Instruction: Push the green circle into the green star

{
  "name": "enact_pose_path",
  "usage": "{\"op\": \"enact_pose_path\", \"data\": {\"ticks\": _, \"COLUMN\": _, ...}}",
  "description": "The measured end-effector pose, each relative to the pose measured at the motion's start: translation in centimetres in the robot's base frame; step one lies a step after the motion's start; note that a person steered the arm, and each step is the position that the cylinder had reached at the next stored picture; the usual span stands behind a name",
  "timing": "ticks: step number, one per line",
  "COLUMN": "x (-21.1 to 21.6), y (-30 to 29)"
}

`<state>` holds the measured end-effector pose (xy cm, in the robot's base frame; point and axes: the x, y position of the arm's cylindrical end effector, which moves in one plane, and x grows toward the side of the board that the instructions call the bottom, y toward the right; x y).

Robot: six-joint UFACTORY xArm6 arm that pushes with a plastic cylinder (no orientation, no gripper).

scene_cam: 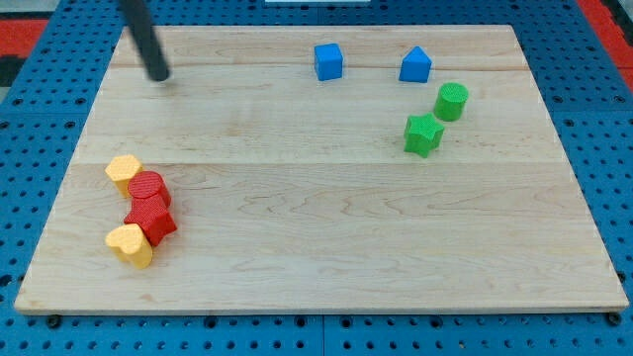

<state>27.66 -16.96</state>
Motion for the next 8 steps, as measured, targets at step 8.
{"op": "enact_pose_path", "data": {"ticks": 8, "x": 4.7, "y": 38.8}}
